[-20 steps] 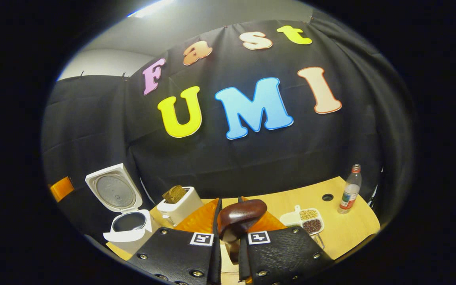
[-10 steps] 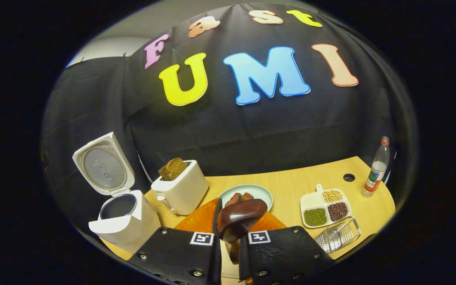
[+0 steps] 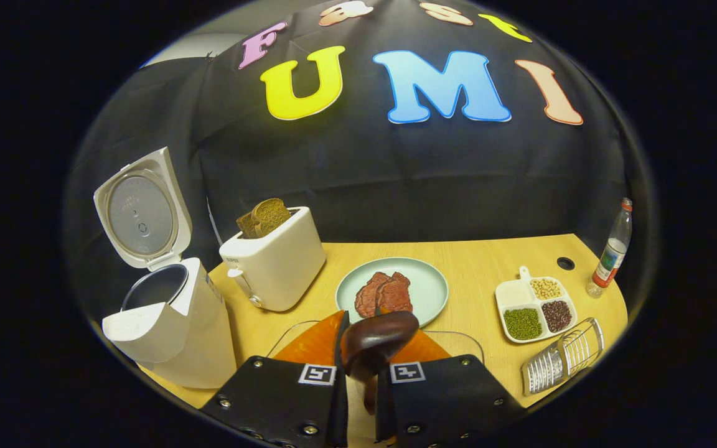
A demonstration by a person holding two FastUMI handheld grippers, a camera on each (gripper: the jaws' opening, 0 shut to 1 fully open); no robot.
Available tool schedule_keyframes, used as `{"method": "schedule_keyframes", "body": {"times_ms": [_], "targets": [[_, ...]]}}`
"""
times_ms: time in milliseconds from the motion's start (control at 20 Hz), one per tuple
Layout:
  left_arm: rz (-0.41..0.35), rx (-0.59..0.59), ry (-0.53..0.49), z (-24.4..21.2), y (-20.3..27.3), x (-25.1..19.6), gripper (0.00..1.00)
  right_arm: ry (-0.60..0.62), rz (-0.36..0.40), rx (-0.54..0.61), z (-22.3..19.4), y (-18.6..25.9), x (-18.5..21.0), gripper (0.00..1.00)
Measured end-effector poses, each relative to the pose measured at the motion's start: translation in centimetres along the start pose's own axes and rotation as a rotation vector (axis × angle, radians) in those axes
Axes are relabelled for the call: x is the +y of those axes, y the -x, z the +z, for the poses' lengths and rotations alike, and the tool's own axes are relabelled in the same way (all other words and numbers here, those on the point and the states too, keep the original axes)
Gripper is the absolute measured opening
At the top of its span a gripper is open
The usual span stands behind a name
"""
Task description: Close the left gripper, press the button to open the rice cooker; take a wooden spoon from the chopstick holder with the right hand, scoop a spoonful of rice and pour it into the rice cooker, then put the wooden spoon back into the chopstick holder.
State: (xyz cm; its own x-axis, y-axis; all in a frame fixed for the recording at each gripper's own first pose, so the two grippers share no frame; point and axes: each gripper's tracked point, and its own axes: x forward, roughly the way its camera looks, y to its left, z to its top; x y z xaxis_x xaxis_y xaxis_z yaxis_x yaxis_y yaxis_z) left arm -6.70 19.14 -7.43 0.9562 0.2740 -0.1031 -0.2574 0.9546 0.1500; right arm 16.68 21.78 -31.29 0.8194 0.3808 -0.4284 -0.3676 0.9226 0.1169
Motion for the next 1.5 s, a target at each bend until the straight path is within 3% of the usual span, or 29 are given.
{"method": "schedule_keyframes", "body": {"times_ms": [50, 100, 150, 250, 300, 350, 400, 450, 650, 700, 900, 1100, 1500], "targets": [[0.006, 0.004, 0.003, -0.3, 0.2, 0.3, 0.89, -0.025, 0.022, 0.01, -0.3, 0.1, 1.0, 0.18], [0.008, 0.006, 0.007, -0.4, 0.3, 0.5, 0.97, -0.058, 0.046, 0.021, -0.7, 0.2, 1.9, 0.17], [0.01, 0.009, 0.009, -0.6, 0.2, 0.5, 0.97, -0.092, 0.064, 0.032, -0.9, 0.3, 2.6, 0.17], [0.013, 0.015, 0.012, -0.9, 0.1, 0.7, 0.89, -0.193, 0.097, 0.054, -1.3, 0.3, 3.7, 0.17], [0.014, 0.016, 0.014, -0.9, 0.0, 0.8, 0.97, -0.269, 0.119, 0.072, -1.4, 0.4, 4.3, 0.17], [0.015, 0.017, 0.015, -1.0, -0.1, 0.7, 0.97, -0.332, 0.119, 0.084, -1.5, 0.4, 4.3, 0.17], [0.017, 0.017, 0.014, -0.9, 0.0, 0.8, 0.93, -0.377, 0.114, 0.088, -1.5, 0.2, 3.6, 0.17], [0.02, 0.016, 0.012, -0.9, 0.1, 0.9, 0.97, -0.429, 0.112, 0.096, -1.6, 0.2, 3.0, 0.17], [0.027, 0.012, 0.008, -0.7, 0.2, 1.1, 0.97, -0.693, 0.118, 0.072, -0.3, 1.0, 0.0, 0.17], [0.03, 0.012, 0.007, -0.7, 0.3, 1.1, 0.93, -0.734, 0.113, 0.059, 0.2, 1.3, -0.8, 0.17], [0.024, 0.005, 0.003, -0.5, 0.1, 0.7, 0.97, -0.804, 0.115, -0.003, 2.7, 3.0, -3.1, 0.17], [0.018, 0.001, -0.002, -0.4, 0.2, 0.3, 0.93, -0.84, 0.141, -0.052, 5.5, 5.0, -3.7, 0.17], [0.014, -0.012, -0.006, -0.1, 1.4, 0.8, 0.97, -1.054, 0.311, -0.135, 11.9, 8.4, -0.2, 0.17]]}}
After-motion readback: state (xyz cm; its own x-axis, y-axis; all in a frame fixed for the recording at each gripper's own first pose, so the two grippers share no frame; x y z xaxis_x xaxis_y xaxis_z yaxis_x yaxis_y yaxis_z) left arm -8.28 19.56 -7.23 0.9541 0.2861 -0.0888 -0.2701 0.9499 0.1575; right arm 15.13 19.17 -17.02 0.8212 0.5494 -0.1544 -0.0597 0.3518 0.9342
